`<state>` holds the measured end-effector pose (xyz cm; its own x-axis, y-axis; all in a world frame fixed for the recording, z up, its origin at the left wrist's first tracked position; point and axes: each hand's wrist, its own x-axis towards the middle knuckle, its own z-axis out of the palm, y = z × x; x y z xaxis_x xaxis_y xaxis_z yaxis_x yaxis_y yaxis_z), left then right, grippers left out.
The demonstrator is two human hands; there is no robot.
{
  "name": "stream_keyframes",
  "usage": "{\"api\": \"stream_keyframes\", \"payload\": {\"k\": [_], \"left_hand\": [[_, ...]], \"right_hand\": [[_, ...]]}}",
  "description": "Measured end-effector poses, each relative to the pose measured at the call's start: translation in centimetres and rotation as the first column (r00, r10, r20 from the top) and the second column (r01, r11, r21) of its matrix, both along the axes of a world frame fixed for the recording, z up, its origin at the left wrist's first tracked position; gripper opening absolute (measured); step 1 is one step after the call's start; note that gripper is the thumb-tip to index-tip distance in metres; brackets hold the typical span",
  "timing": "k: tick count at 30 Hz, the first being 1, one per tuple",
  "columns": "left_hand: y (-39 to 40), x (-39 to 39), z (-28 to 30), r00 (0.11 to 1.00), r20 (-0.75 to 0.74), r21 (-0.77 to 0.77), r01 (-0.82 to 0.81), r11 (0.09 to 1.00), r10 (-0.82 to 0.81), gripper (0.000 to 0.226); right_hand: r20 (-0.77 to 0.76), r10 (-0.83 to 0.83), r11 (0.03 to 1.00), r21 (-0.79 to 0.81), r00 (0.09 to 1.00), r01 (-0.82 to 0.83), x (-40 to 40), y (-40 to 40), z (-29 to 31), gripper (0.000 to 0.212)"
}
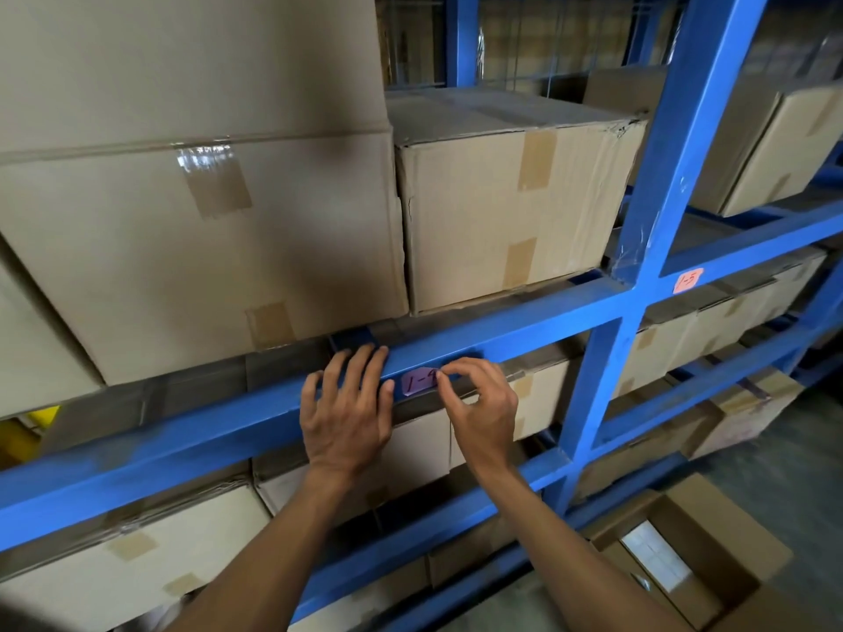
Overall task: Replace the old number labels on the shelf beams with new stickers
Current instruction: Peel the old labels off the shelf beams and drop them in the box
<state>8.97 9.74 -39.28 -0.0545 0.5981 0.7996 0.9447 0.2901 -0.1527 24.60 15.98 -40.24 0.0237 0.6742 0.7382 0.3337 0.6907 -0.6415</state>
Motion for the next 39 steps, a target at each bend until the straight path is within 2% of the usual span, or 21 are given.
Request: {"api": "stream_keyframes", "payload": {"k": [5, 12, 16, 21, 23, 26, 29, 32, 37, 39], "left_hand": [[0.3, -0.3, -0.2, 1.0, -0.021, 0.015, 0.01, 1.0, -0.01, 0.049], [0.4, -0.3, -0.4, 0.999, -0.03, 0.056, 0.015, 0.998, -0.013, 0.047], [0.5, 0.1, -0.9, 0.999, 0.033, 0.08, 0.017, 0.997, -0.02, 0.041], [1.3, 2.3, -1.6, 0.984, 0.178, 0.124, -0.049, 0.991, 0.027, 0.036], [2.0, 3.8, -1.5, 0.971, 0.236, 0.149, 0.007, 0.989, -0.043, 0.036], [3.4, 8.0, -1.9, 0.936, 0.255, 0.101, 0.226, 0.969, -0.245, 0.044], [5.2, 12.8, -3.1, 0.872, 0.308, -0.054, 0.416, 0.908, -0.381, 0.056], [7.4, 16.9, -5.3, 0.793, 0.399, -0.201, 0.565, 0.801, -0.459, 0.059], [12.5, 23.6, -9.8, 0.685, 0.579, -0.399, 0.711, 0.579, -0.442, 0.059], [14.4, 25.7, -11.6, 0.673, 0.61, -0.461, 0.731, 0.503, -0.419, 0.056]], "right_hand": [[0.009, 0.125, 0.992, -0.023, 0.992, -0.125, 1.2, 0.0, -0.6, 0.009], [-0.091, 0.227, 0.963, -0.128, 0.97, -0.237, 2.4, -0.2, -0.8, 0.005], [-0.233, 0.193, 0.935, -0.252, 0.953, -0.25, 4.8, 0.0, -0.9, 0.009], [-0.324, 0.113, 0.897, -0.373, 0.939, -0.237, 8.9, 0.7, -1.1, 0.016], [-0.37, 0.059, 0.888, -0.405, 0.927, -0.218, 10.7, 1.3, -1.2, 0.019], [-0.434, -0.037, 0.868, -0.461, 0.9, -0.186, 14.0, 2.4, -2.0, 0.014], [-0.422, -0.148, 0.84, -0.531, 0.894, -0.112, 17.5, 3.7, -3.5, 0.013], [-0.399, -0.258, 0.794, -0.606, 0.88, -0.042, 21.7, 4.9, -5.5, 0.014], [-0.338, -0.433, 0.68, -0.731, 0.836, 0.056, 29.2, 7.8, -9.9, 0.015], [-0.304, -0.491, 0.628, -0.773, 0.816, 0.09, 31.3, 9.1, -11.6, 0.012]]}}
